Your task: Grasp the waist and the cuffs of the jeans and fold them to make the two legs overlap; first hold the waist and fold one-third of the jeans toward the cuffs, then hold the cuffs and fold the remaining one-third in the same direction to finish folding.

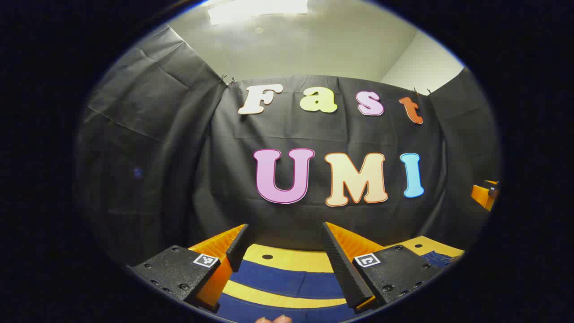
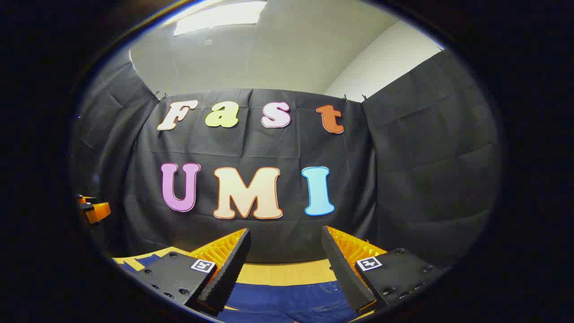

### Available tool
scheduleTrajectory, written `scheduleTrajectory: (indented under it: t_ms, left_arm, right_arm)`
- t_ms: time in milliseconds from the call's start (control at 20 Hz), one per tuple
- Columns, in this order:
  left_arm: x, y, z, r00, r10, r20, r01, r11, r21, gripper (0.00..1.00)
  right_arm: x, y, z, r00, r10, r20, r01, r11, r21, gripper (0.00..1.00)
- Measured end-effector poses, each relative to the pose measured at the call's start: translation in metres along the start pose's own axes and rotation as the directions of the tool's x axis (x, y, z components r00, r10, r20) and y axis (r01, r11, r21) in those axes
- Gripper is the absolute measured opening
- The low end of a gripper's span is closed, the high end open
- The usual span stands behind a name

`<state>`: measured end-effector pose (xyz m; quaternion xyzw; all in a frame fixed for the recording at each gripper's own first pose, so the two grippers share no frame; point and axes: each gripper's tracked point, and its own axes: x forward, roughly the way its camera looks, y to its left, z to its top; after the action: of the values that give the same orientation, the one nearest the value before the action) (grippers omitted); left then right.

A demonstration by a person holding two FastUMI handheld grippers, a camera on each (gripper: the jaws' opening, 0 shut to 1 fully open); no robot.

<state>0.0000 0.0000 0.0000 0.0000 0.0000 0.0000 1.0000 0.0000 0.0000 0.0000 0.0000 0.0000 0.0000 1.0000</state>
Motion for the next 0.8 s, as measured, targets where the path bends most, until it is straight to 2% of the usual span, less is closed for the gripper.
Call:
scheduleTrajectory:
  t_ms: [50, 250, 800]
  left_arm:
    - [0.000, 0.000, 0.000, 1.000, 0.003, -0.001, -0.003, 1.000, 0.000, 0.93]
    - [-0.003, 0.004, -0.001, 1.000, 0.010, -0.003, -0.010, 1.000, 0.016, 0.94]
    - [-0.012, 0.015, -0.016, 0.999, 0.017, -0.043, -0.016, 0.999, 0.040, 0.94]
  right_arm:
    - [0.002, -0.001, 0.000, 1.000, -0.003, 0.004, 0.003, 1.000, -0.002, 0.99]
    - [0.004, -0.006, 0.001, 1.000, -0.008, 0.008, 0.008, 1.000, -0.008, 0.96]
    - [0.004, -0.005, -0.001, 1.000, 0.007, 0.005, -0.007, 1.000, -0.005, 0.98]
